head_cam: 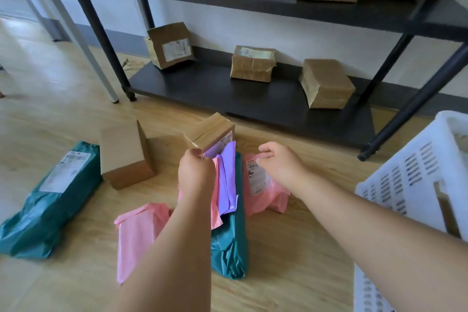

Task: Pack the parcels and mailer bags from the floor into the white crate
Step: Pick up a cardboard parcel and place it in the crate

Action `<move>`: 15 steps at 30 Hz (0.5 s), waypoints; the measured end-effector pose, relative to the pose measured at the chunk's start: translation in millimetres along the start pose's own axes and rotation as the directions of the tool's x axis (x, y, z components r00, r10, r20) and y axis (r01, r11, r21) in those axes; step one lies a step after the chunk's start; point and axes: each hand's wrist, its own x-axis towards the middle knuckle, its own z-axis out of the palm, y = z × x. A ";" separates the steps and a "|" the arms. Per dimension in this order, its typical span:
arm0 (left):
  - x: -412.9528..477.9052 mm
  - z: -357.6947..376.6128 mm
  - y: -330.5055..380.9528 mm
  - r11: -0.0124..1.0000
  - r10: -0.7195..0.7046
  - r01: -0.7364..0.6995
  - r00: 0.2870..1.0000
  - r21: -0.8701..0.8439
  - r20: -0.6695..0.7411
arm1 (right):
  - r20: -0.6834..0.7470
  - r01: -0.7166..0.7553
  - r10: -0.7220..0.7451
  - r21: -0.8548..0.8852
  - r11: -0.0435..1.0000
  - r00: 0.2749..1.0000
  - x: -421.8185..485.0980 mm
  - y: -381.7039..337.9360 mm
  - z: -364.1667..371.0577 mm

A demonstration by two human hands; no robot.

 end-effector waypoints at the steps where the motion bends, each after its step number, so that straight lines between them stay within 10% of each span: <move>1: 11.9 4.8 -2.8 1.000 -0.007 0.007 1.000 -0.006 -0.005 | 0.010 0.000 0.000 -0.019 1.000 1.000 14.4 -3.0 6.7; 15: 107.1 60.9 -53.7 0.997 0.057 -0.060 0.997 0.050 0.048 | 0.044 0.015 -0.009 -0.153 0.988 0.999 165.1 -32.2 81.1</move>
